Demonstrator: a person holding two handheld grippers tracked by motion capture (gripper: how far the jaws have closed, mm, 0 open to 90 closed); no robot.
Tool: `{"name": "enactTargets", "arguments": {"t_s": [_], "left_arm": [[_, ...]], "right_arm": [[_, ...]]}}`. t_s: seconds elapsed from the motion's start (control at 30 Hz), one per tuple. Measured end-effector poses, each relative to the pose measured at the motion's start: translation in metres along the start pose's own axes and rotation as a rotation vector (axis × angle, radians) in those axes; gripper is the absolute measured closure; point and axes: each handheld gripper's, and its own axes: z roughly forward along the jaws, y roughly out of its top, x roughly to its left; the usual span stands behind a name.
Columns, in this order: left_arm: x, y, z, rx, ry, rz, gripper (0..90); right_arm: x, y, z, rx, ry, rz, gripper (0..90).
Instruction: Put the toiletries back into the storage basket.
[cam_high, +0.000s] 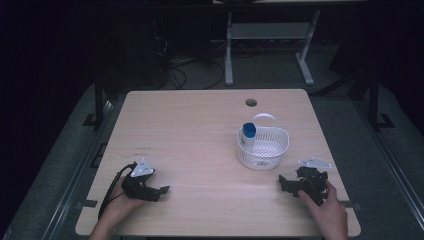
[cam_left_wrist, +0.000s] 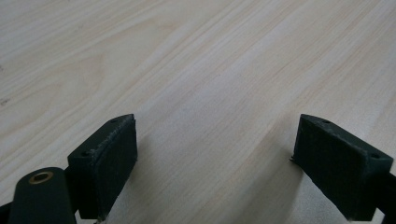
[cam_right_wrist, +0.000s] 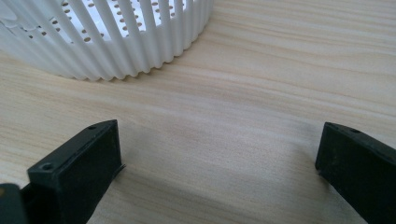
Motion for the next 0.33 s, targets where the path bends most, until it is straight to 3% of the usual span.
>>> {"name": "enactTargets", "arguments": {"t_s": [0.33], "left_arm": [[0.0011, -0.002, -0.0003, -0.014, -0.005, 0.006, 13.4]], "right_arm": [[0.0, 0.0, 0.0, 0.0, 0.0, 0.0, 0.0]]}}
